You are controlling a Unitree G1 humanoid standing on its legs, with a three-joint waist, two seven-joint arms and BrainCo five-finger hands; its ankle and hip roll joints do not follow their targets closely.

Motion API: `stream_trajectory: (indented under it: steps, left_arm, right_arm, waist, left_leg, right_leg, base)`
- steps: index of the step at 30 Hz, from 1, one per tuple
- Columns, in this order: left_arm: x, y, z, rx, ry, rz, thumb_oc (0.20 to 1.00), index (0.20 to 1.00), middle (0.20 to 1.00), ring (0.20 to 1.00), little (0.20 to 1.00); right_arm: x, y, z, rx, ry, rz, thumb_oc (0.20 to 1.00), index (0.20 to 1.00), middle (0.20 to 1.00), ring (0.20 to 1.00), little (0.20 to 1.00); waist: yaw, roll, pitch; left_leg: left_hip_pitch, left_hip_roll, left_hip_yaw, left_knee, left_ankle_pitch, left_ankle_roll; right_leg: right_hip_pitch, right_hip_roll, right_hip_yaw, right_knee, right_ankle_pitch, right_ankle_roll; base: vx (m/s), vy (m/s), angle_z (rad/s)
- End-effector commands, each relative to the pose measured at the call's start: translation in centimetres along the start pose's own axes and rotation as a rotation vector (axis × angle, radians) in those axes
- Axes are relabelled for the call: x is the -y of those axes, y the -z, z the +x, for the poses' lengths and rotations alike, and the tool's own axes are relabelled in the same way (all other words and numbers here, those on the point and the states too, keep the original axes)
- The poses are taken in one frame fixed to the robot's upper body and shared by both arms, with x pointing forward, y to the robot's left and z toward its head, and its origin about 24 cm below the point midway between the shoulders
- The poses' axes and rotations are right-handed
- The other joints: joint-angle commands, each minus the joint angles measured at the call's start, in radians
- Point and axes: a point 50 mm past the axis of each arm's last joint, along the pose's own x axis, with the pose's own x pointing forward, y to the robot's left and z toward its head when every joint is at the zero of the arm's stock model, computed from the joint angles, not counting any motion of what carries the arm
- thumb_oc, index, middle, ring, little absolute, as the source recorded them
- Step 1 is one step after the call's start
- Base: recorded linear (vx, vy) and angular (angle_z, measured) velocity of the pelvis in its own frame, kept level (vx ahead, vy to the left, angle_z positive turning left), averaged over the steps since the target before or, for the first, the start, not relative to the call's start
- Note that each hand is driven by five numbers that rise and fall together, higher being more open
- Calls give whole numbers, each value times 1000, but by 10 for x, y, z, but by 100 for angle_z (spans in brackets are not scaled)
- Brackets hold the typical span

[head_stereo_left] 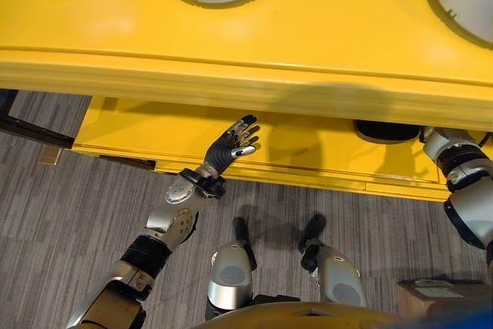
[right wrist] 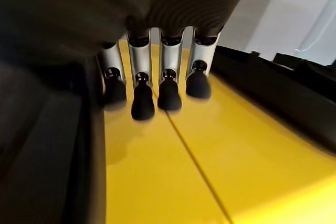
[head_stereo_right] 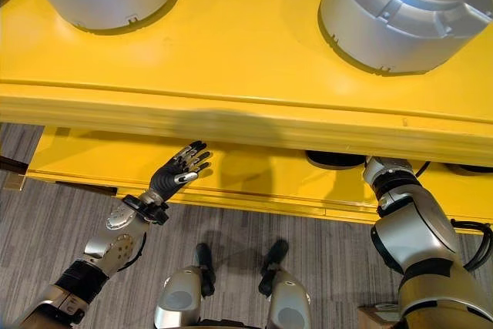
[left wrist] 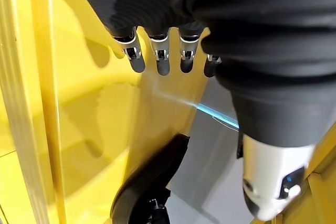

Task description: Move parts from the plastic box to the shelf.

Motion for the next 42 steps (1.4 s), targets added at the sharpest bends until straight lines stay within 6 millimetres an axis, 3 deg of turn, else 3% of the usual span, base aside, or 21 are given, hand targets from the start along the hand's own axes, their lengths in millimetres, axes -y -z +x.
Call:
stream_trajectory:
  steps: [1,16,22,25,30,32,34,35,36,38,40,42]
  left_arm:
    - [28,-19,7,104,121,-5,1000,1000,1000,1000,1000]
    - [29,-15,8,91,118,-25,1000,1000,1000,1000,1000]
    - [29,-13,6,90,114,-36,1000,1000,1000,1000,1000]
    - [27,-13,2,104,104,-49,1000,1000,1000,1000,1000]
    - [26,-14,-6,119,80,-69,1000,1000,1000,1000,1000]
    - [25,-12,-15,135,43,-92,1000,1000,1000,1000,1000]
    - [23,-12,-18,145,20,-103,1000,1000,1000,1000,1000]
    - [24,-11,-19,142,21,-105,1000,1000,1000,1000,1000]
    - [23,-9,-23,146,-5,-112,1000,1000,1000,1000,1000]
    - [23,-6,-26,143,-20,-110,1000,1000,1000,1000,1000]
    - [22,-1,-34,146,-60,-123,1000,1000,1000,1000,1000]
    - [21,0,-37,144,-70,-120,1000,1000,1000,1000,1000]
  right_arm:
    - [31,13,4,-89,101,-19,1000,1000,1000,1000,1000]
    - [38,8,3,-46,262,38,1000,1000,1000,1000,1000]
    - [47,6,0,-27,411,103,1000,1000,1000,1000,1000]
    - [61,-2,-5,11,549,308,1000,1000,1000,1000,1000]
    - [58,-15,-14,140,606,483,1000,1000,1000,1000,1000]
    - [31,-27,-35,265,590,658,1000,1000,1000,1000,1000]
    - [16,-33,-49,328,543,693,1000,1000,1000,1000,1000]
    - [14,-32,-50,325,541,692,1000,1000,1000,1000,1000]
    - [-3,-36,-66,375,501,711,1000,1000,1000,1000,1000]
    - [-16,-32,-76,397,490,706,1000,1000,1000,1000,1000]
    - [-41,-21,-102,437,448,709,1000,1000,1000,1000,1000]
    - [-49,-16,-111,439,417,719,1000,1000,1000,1000,1000]
  waist:
    - [42,24,-17]
    - [31,26,-33]
    - [23,25,-36]
    - [7,25,-44]
    - [-22,14,-62]
    - [-71,-4,-92]
    - [-96,-13,-107]
    - [-96,-14,-110]
    - [-121,-22,-124]
    - [-136,-27,-138]
    - [-174,-37,-167]
    - [-191,-41,-178]
  left_leg:
    - [-48,36,-60,-6,81,-39]
    - [-32,28,-61,-1,72,-35]
    - [-23,24,-62,-9,71,-34]
    - [-9,14,-63,-22,70,-35]
    - [20,3,-57,-43,69,-33]
    - [52,-2,-49,-59,68,-29]
    - [60,5,-26,-69,84,-17]
    - [68,0,-40,-68,69,-27]
    - [77,6,-14,-73,82,-13]
    - [98,0,-23,-77,64,-20]
    - [127,-2,-4,-96,62,-14]
    - [144,-6,6,-110,61,-11]
  right_leg:
    - [-17,-61,1,205,-135,100]
    - [5,-51,9,194,-139,98]
    - [13,-41,16,184,-139,97]
    - [26,-24,31,162,-141,95]
    - [52,-10,52,129,-134,96]
    - [86,0,84,89,-122,98]
    - [93,3,88,63,-94,90]
    - [101,1,98,67,-109,101]
    - [111,2,104,42,-82,93]
    - [130,-2,123,30,-88,108]
    - [149,-4,151,1,-67,120]
    - [157,-4,166,-13,-58,126]
  base:
    - [0,0,0]
    - [9,3,0]
    - [13,9,0]
    - [28,84,0]
    - [30,92,-7]
    - [56,179,-14]
    - [4,106,-11]
    - [2,82,-26]
    - [127,99,-24]
    - [106,95,-16]
    - [98,126,-29]
    - [53,92,-32]
